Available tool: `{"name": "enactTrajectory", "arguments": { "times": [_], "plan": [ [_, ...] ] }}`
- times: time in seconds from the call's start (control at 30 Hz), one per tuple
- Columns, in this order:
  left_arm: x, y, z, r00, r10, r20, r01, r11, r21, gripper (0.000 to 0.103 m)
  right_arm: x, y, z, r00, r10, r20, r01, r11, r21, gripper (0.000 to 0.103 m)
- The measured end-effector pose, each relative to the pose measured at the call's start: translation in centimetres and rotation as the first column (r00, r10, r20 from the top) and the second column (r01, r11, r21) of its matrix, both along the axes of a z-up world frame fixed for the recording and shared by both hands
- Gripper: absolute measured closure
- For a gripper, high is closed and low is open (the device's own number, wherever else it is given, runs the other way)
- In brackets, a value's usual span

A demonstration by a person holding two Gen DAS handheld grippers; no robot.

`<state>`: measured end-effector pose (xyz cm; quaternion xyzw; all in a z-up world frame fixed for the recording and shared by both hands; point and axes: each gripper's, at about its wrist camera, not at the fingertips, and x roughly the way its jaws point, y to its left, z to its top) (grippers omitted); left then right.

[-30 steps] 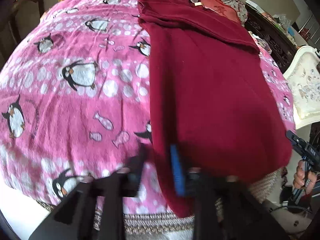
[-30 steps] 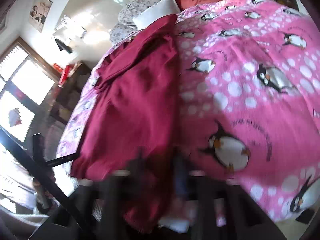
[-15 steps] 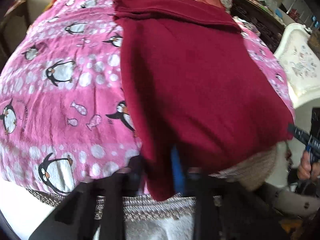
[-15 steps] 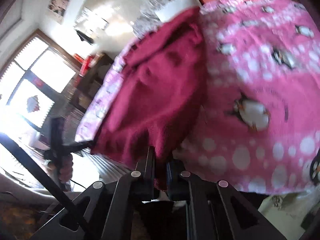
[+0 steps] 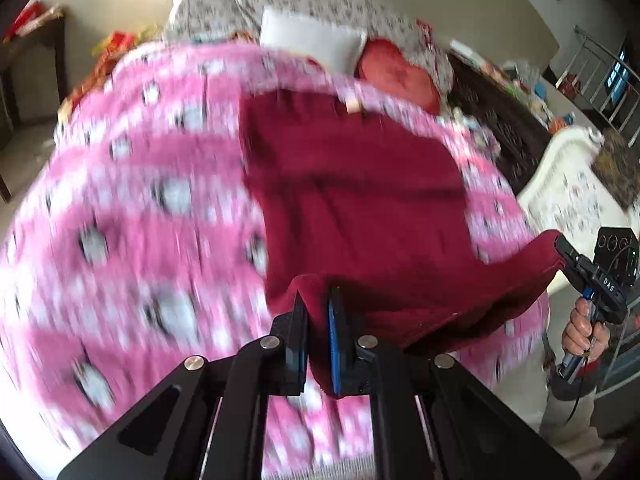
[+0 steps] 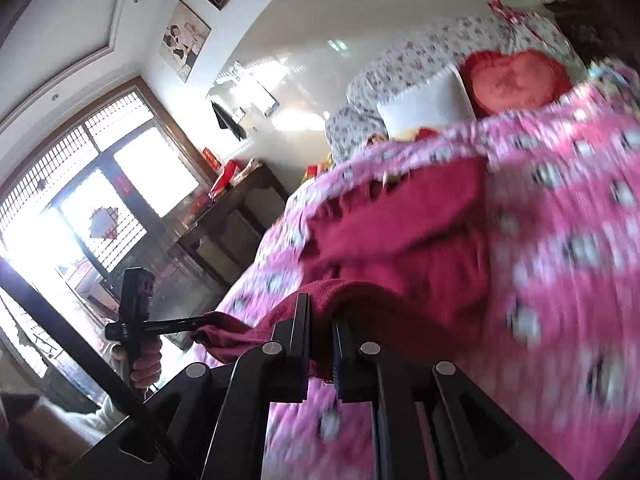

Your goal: Fold small clothes

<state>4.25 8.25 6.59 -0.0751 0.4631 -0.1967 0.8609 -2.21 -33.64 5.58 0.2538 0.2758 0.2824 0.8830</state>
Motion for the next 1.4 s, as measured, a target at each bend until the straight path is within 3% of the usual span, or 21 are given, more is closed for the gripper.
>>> {"name": "enactTrajectory", "arguments": {
  "times": [0.17,0.3,0.43,0.5,0.57,0.67,0.7,0.73,0.77,0.8,0.83,0.9,0.97,1.1,1.2,1.23,1.27,1.33,1.4],
  "plan": [
    [8.9,-0.6,2.6,0.999,0.043,0.032,-0.043,0.999,-0.015,0.095,8.5,-0.1,2.5,0.999,-0.032,0.016,0.033,0.999,-0.039,0.094],
    [16.9,-2.2,2.0,0.995,0.1,-0.007,-0.1,0.995,0.02,0.095,16.1,-0.5,2.3,0.994,-0.104,-0.04,0.101,0.991,-0.086,0.094],
    [24.7,-3.5,-1.5,0.98,0.182,-0.084,-0.178,0.983,0.044,0.095,23.6,-1.5,-0.4,0.969,-0.214,-0.127,0.197,0.971,-0.137,0.094],
    [27.8,-4.4,-3.3,0.973,0.204,-0.11,-0.198,0.978,0.065,0.095,26.6,-2.1,-2.6,0.949,-0.25,-0.193,0.231,0.966,-0.119,0.094],
    [29.5,-4.9,-4.6,0.966,0.227,-0.121,-0.22,0.973,0.067,0.094,29.4,-1.9,-4.8,0.93,-0.285,-0.234,0.252,0.955,-0.158,0.093],
    [30.5,-4.2,-5.2,0.956,0.242,-0.168,-0.242,0.97,0.025,0.091,30.5,-2.1,-6.1,0.91,-0.303,-0.284,0.264,0.95,-0.169,0.086],
    [30.3,-4.0,-4.9,0.957,0.238,-0.164,-0.239,0.971,0.017,0.082,29.9,-2.4,-5.9,0.914,-0.296,-0.277,0.267,0.954,-0.138,0.082],
    [29.5,-3.6,-4.1,0.962,0.247,-0.12,-0.242,0.969,0.053,0.069,28.8,-3.0,-5.1,0.92,-0.297,-0.254,0.279,0.954,-0.107,0.063],
    [28.9,-3.5,-3.4,0.961,0.264,-0.078,-0.257,0.963,0.085,0.039,28.1,-3.3,-4.6,0.921,-0.311,-0.236,0.293,0.95,-0.109,0.032],
    [27.8,-2.9,-2.3,0.956,0.292,-0.006,-0.29,0.951,0.107,0.026,26.9,-3.8,-3.6,0.916,-0.347,-0.2,0.328,0.937,-0.124,0.022],
    [27.0,-2.4,-1.6,0.952,0.303,0.037,-0.305,0.947,0.096,0.026,25.5,-4.2,-2.4,0.912,-0.38,-0.153,0.362,0.923,-0.132,0.02],
    [25.6,-2.2,-0.4,0.96,0.273,0.064,-0.279,0.956,0.093,0.025,23.6,-4.2,-0.4,0.935,-0.339,-0.102,0.325,0.936,-0.133,0.025],
    [24.2,-3.2,-0.1,0.968,0.233,0.089,-0.243,0.963,0.121,0.025,22.6,-3.2,0.5,0.951,-0.299,-0.075,0.284,0.945,-0.166,0.047],
    [23.1,-6.7,-1.4,0.979,0.173,0.107,-0.191,0.962,0.197,0.025,23.8,1.8,-0.2,0.977,-0.201,-0.073,0.168,0.931,-0.323,0.061],
    [24.0,-9.2,-3.9,0.979,0.168,0.112,-0.193,0.938,0.287,0.025,26.2,4.9,-2.2,0.97,-0.239,-0.051,0.186,0.857,-0.48,0.061],
    [24.5,-9.6,-4.8,0.977,0.177,0.117,-0.206,0.924,0.324,0.025,27.3,5.5,-3.1,0.964,-0.261,-0.041,0.199,0.818,-0.539,0.061],
    [25.4,-9.6,-6.0,0.969,0.213,0.129,-0.246,0.893,0.377,0.025,28.1,5.5,-3.9,0.959,-0.281,-0.042,0.208,0.794,-0.572,0.061],
    [27.0,-8.5,-7.7,0.956,0.274,0.109,-0.294,0.863,0.411,0.025,30.2,4.6,-5.9,0.933,-0.358,-0.04,0.251,0.726,-0.641,0.066],
    [28.7,-6.3,-9.0,0.95,0.31,0.039,-0.304,0.889,0.343,0.021,31.7,2.8,-7.4,0.915,-0.399,-0.063,0.273,0.726,-0.632,0.067]
  ]
}}
